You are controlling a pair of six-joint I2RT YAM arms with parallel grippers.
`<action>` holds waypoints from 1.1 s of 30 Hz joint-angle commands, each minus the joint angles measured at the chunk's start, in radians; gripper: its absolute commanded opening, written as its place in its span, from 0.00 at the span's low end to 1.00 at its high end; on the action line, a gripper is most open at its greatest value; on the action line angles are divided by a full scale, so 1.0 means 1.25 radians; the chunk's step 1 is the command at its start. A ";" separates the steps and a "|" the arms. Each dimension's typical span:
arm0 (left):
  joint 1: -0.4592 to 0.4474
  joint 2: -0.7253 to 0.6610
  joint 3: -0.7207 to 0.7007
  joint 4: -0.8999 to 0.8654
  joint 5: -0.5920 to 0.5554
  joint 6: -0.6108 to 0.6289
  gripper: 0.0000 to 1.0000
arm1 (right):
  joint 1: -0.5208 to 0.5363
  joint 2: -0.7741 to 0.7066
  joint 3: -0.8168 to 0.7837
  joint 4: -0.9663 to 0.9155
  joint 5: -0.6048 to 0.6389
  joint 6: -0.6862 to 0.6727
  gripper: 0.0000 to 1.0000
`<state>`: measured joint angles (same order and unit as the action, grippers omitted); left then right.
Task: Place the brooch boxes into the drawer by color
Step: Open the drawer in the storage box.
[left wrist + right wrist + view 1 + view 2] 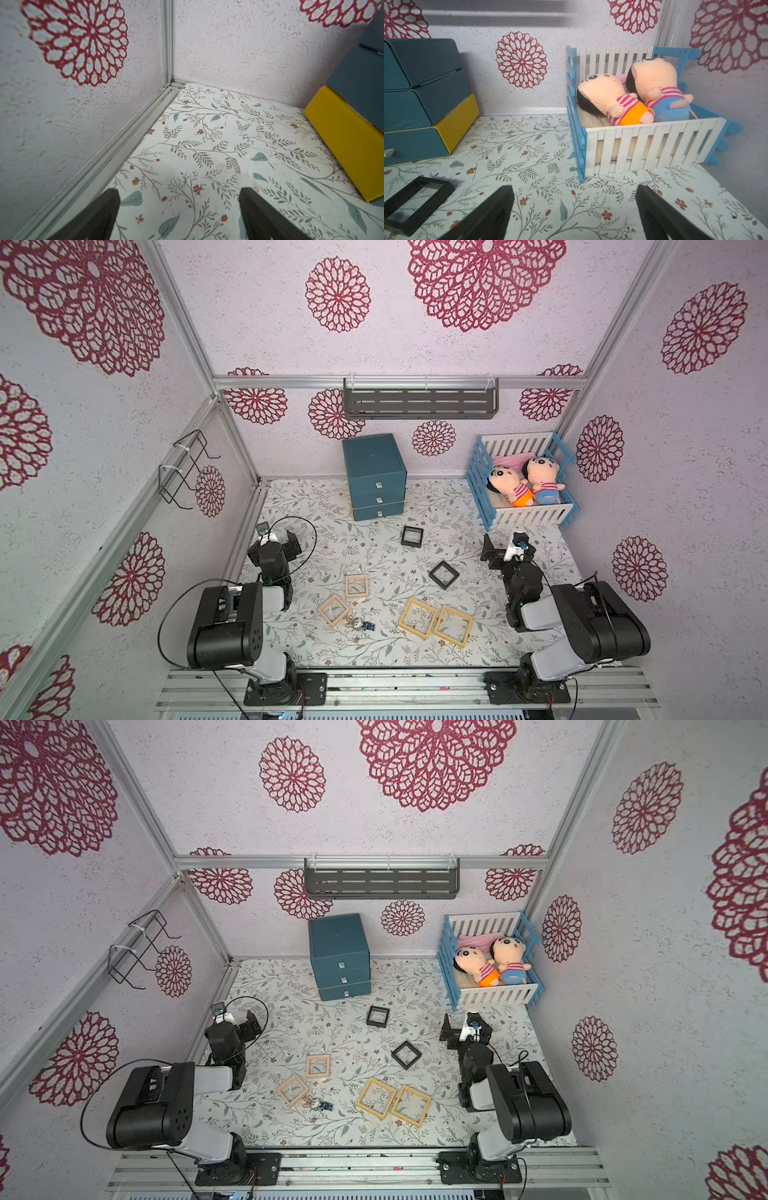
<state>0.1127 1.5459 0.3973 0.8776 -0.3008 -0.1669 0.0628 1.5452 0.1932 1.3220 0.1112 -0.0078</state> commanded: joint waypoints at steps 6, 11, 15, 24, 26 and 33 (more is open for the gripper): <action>-0.004 0.004 0.013 0.009 -0.001 0.006 0.97 | -0.004 -0.006 0.011 0.024 -0.014 -0.002 0.99; -0.004 0.005 0.013 0.009 -0.002 0.006 0.97 | -0.004 -0.006 0.011 0.023 -0.015 -0.002 0.99; -0.004 0.004 0.014 0.007 -0.002 0.006 0.97 | -0.004 -0.005 0.012 0.022 -0.014 -0.002 0.99; -0.053 -0.078 0.068 -0.149 -0.066 0.038 0.97 | 0.024 -0.091 -0.058 0.082 0.070 -0.011 0.99; -0.082 -0.120 0.143 -0.330 -0.083 0.043 0.97 | 0.045 -0.180 -0.051 0.003 0.095 -0.028 0.99; -0.164 -0.241 0.250 -0.403 -0.125 0.003 0.97 | 0.130 -0.413 0.144 -0.285 0.153 -0.087 0.99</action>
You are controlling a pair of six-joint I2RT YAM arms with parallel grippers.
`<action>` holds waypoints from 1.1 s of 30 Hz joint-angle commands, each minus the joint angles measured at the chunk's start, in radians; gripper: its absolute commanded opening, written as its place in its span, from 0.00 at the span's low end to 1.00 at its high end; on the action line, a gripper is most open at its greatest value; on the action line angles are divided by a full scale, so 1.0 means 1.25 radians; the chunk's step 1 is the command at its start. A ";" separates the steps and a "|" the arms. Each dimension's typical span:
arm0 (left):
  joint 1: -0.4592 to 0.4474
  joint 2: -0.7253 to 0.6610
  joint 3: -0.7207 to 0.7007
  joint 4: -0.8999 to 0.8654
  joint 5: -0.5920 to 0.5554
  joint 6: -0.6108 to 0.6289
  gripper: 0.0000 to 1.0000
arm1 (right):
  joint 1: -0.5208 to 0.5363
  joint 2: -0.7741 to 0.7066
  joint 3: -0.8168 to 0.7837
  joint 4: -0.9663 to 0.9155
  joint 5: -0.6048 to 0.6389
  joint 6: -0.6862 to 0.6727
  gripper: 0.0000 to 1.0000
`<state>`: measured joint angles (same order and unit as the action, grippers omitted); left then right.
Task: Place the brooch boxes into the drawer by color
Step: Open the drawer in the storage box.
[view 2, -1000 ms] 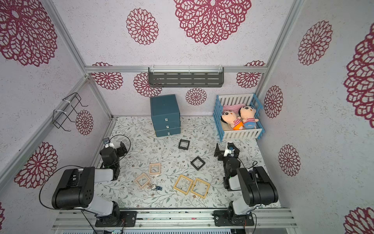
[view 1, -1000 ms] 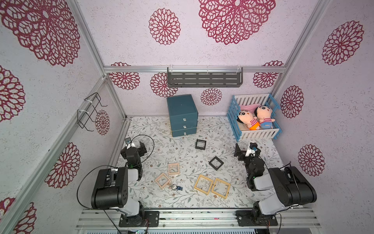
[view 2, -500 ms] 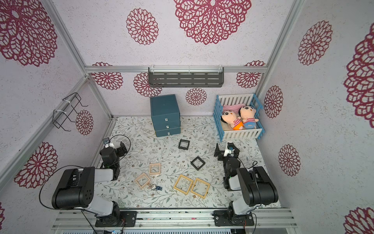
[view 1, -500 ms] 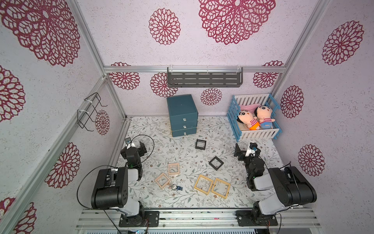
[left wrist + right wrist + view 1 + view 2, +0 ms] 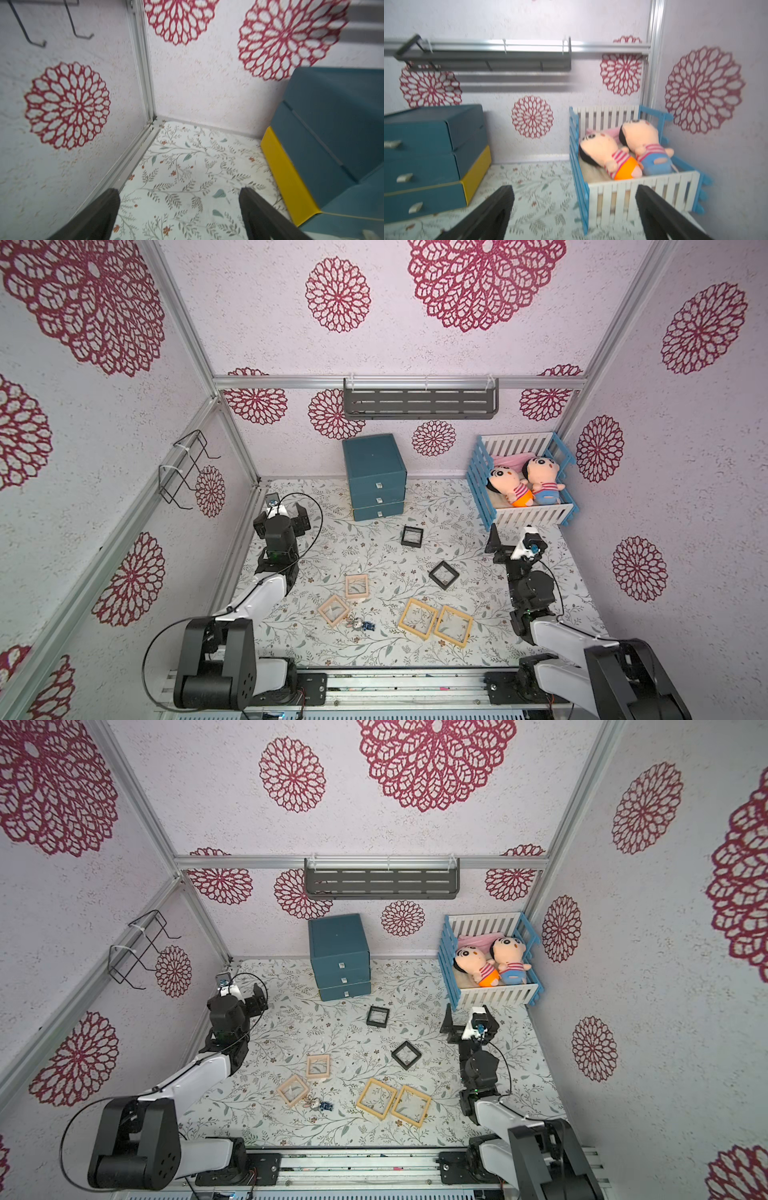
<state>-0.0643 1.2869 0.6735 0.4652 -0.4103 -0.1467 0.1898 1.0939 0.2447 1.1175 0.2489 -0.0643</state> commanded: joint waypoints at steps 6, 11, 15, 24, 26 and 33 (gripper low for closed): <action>-0.080 -0.032 0.390 -0.551 -0.071 -0.250 0.97 | 0.097 -0.014 0.566 -0.659 0.139 0.265 0.99; 0.036 0.049 0.520 -0.768 0.220 -0.590 0.98 | -0.007 0.006 0.563 -0.771 -0.118 0.589 0.99; 0.039 0.145 0.581 -0.806 0.362 -0.654 0.91 | 0.077 0.173 0.724 -0.996 -0.203 0.667 0.97; 0.016 0.390 0.807 -0.830 0.583 -0.670 0.70 | 0.231 0.450 0.700 -0.576 -0.464 1.111 0.69; 0.003 0.435 0.867 -0.857 0.590 -0.647 0.70 | 0.250 0.504 0.700 -0.479 -0.477 1.193 0.65; -0.003 0.578 0.997 -0.881 0.623 -0.630 0.75 | 0.279 0.624 0.727 -0.327 -0.442 1.315 0.61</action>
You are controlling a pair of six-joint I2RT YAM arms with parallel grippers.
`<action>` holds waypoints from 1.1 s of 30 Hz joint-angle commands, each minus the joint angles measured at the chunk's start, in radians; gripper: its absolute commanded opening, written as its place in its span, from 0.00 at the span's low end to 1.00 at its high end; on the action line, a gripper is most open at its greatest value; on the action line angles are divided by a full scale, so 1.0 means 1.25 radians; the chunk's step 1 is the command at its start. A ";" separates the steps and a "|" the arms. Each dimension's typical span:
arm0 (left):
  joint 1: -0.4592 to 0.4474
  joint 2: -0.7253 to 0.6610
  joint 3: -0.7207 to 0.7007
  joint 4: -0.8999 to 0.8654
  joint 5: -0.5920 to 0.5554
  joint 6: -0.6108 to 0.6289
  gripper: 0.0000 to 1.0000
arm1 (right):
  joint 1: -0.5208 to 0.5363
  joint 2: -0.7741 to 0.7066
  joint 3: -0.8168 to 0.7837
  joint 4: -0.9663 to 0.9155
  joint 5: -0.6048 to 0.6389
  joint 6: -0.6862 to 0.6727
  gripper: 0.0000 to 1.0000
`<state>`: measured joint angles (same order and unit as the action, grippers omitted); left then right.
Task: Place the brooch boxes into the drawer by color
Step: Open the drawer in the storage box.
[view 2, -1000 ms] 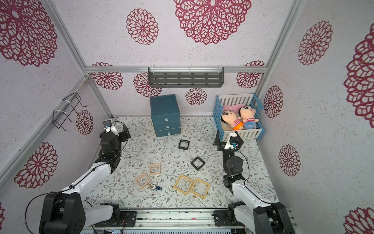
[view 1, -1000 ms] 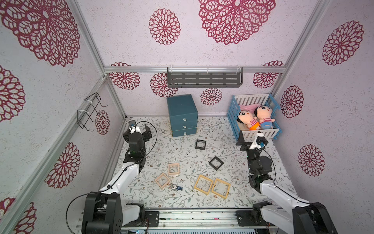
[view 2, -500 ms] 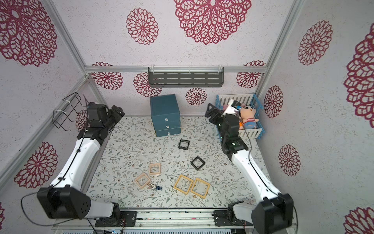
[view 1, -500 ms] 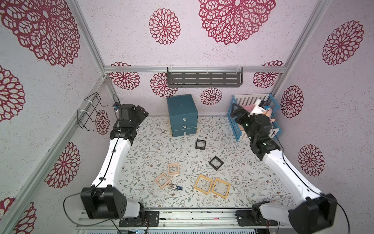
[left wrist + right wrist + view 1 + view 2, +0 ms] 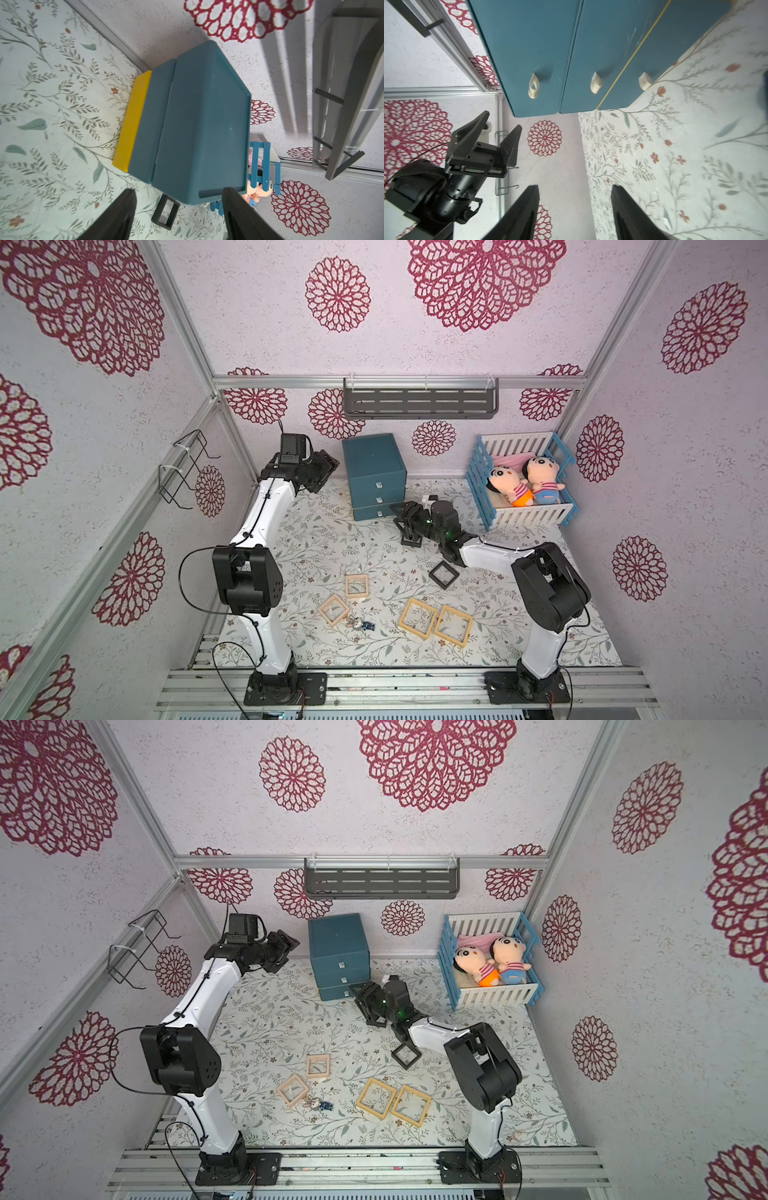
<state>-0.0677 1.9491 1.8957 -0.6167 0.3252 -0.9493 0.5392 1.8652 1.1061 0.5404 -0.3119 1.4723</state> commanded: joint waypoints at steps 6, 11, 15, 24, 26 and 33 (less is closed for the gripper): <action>-0.006 0.125 0.097 0.020 0.084 0.015 0.74 | -0.001 0.069 0.067 0.183 0.029 0.133 0.59; -0.010 0.181 0.148 -0.002 0.100 0.025 0.71 | -0.001 0.114 0.119 0.189 0.040 0.142 0.56; -0.015 0.196 0.149 0.006 0.101 0.033 0.71 | -0.001 0.153 0.160 0.193 0.040 0.159 0.54; -0.020 0.196 0.141 -0.006 0.097 0.053 0.67 | -0.002 0.215 0.242 0.185 0.059 0.174 0.53; -0.023 0.199 0.132 -0.014 0.099 0.057 0.63 | -0.002 0.225 0.258 0.182 0.063 0.175 0.52; -0.031 0.187 0.094 -0.016 0.089 0.065 0.57 | -0.002 0.253 0.297 0.180 0.080 0.188 0.41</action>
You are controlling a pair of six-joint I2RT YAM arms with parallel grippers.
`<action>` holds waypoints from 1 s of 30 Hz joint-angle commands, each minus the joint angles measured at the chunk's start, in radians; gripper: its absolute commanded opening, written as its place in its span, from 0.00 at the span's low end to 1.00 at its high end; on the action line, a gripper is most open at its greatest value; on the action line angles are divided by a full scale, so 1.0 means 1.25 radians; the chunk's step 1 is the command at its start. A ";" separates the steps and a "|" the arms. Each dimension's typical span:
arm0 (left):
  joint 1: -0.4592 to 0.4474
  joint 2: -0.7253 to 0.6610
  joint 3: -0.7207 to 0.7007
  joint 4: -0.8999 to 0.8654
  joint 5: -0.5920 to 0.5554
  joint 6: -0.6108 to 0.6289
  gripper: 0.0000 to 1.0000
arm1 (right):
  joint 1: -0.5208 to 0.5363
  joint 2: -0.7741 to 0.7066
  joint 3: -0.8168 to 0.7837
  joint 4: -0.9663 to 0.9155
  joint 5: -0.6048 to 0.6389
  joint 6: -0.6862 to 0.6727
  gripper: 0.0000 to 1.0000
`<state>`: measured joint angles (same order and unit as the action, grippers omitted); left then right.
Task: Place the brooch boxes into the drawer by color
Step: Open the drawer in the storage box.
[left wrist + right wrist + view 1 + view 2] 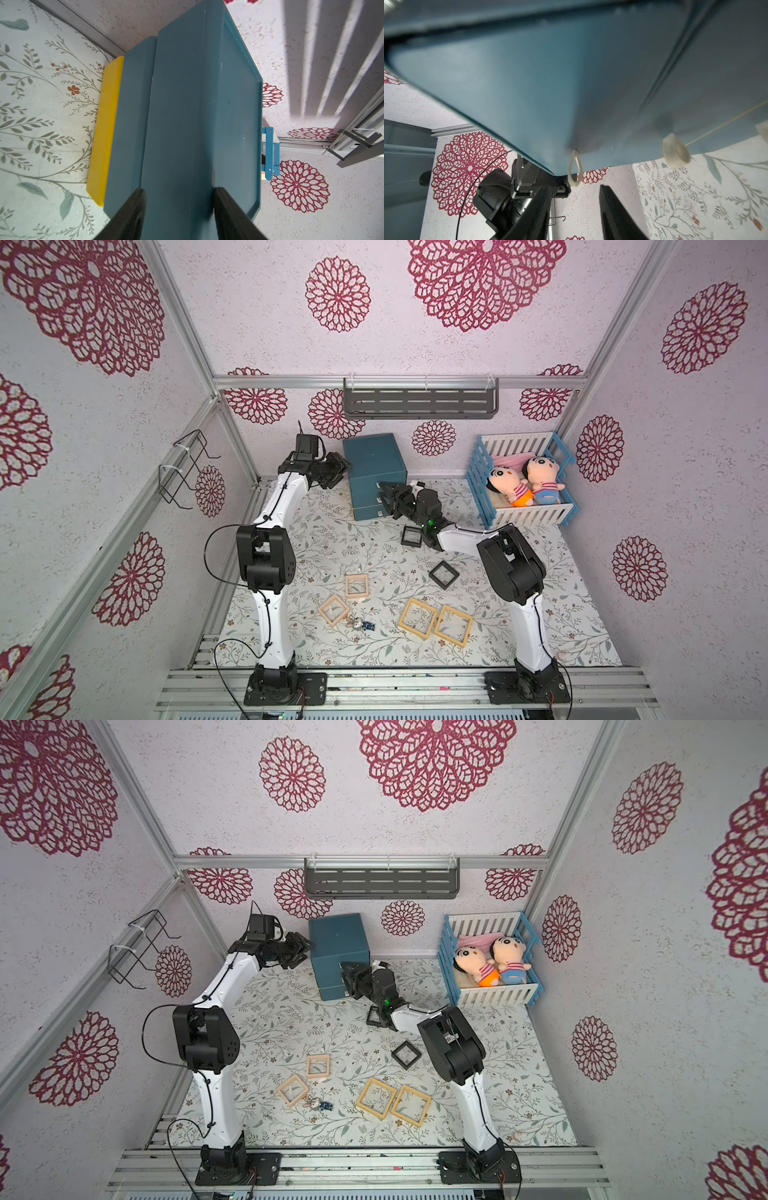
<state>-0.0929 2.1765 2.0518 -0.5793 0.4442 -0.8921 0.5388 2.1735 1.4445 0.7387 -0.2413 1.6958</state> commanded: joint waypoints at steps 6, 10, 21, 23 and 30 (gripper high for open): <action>-0.010 0.003 -0.029 -0.048 -0.007 0.017 0.57 | -0.002 0.026 0.053 -0.002 0.031 0.010 0.37; -0.010 0.003 -0.028 -0.048 -0.007 0.018 0.57 | -0.003 0.039 0.066 -0.004 0.041 0.013 0.27; -0.010 0.007 -0.017 -0.049 -0.005 0.014 0.55 | 0.002 0.037 0.087 -0.028 0.053 0.007 0.00; -0.010 0.009 -0.012 -0.051 -0.005 0.014 0.55 | 0.005 0.025 0.074 -0.031 0.055 0.008 0.00; -0.010 0.013 -0.002 -0.054 -0.008 0.009 0.55 | 0.020 -0.038 -0.007 -0.012 0.066 0.024 0.00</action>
<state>-0.0978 2.1754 2.0453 -0.5663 0.4442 -0.8906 0.5503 2.1998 1.4712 0.7307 -0.1871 1.7168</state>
